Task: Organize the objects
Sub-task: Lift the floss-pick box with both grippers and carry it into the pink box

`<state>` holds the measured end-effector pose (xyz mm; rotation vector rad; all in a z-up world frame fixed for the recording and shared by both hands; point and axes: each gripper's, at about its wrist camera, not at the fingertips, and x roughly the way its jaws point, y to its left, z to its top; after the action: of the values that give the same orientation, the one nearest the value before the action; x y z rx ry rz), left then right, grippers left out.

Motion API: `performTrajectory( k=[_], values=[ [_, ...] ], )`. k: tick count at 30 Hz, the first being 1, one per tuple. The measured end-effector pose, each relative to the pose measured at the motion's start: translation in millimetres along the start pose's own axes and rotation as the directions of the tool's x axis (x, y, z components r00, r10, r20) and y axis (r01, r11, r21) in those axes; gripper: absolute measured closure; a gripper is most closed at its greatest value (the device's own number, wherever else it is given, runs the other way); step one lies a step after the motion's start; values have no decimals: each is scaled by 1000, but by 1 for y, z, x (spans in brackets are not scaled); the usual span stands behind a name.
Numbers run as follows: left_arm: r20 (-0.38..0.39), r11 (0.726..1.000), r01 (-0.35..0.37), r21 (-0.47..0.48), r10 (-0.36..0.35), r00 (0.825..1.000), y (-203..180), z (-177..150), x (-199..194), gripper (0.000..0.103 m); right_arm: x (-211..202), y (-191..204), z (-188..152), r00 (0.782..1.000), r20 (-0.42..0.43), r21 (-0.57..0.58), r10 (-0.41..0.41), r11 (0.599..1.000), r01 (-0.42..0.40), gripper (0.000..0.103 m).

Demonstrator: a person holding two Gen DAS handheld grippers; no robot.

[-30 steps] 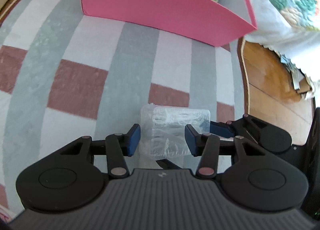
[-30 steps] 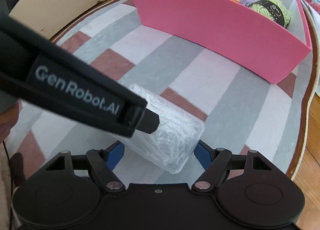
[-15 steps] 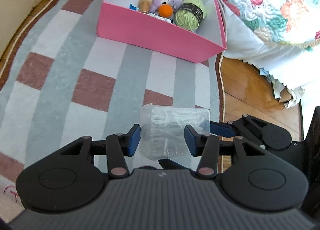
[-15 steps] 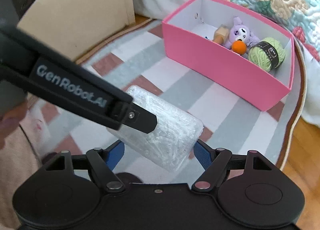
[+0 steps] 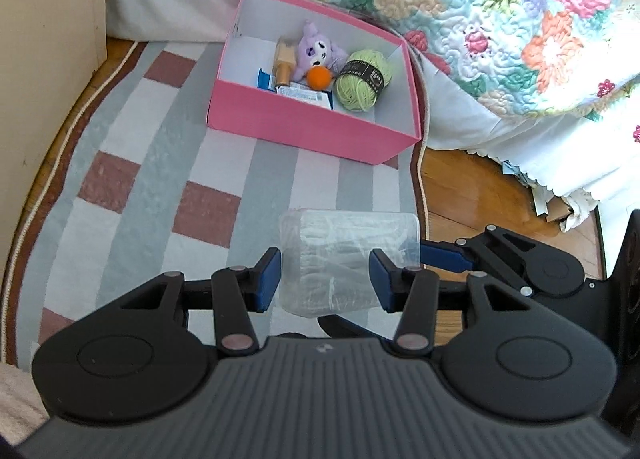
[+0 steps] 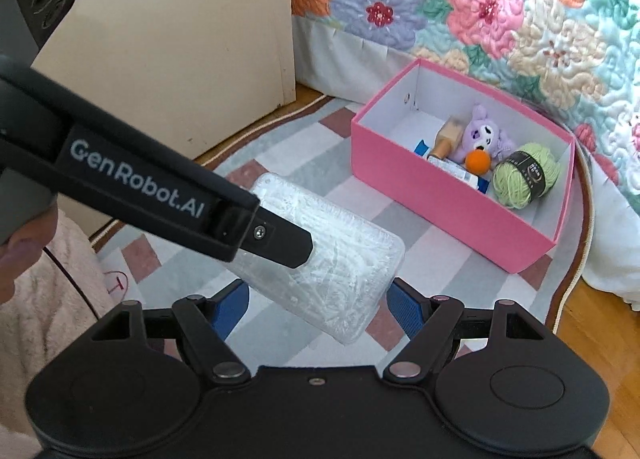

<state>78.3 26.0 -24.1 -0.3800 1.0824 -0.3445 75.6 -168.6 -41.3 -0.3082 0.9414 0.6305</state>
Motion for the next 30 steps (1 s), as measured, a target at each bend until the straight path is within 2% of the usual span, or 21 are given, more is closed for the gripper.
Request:
performTrajectory(
  k=[14, 22, 26, 30],
  values=[
    [73, 997, -16, 82, 10, 997, -27, 30, -27, 56, -28, -9, 36, 997, 58, -36, -48, 998, 50, 23],
    [87, 991, -32, 128, 21, 996, -37, 47, -15, 56, -20, -25, 44, 995, 72, -31, -68, 997, 70, 23],
    [104, 987, -62, 147, 47, 994, -40, 61, 2, 56, -4, -40, 50, 996, 68, -12, -63, 998, 64, 23],
    [108, 989, -50, 139, 35, 993, -35, 82, 22, 56, 15, -59, 57, 995, 69, -3, -77, 997, 77, 23]
  ],
)
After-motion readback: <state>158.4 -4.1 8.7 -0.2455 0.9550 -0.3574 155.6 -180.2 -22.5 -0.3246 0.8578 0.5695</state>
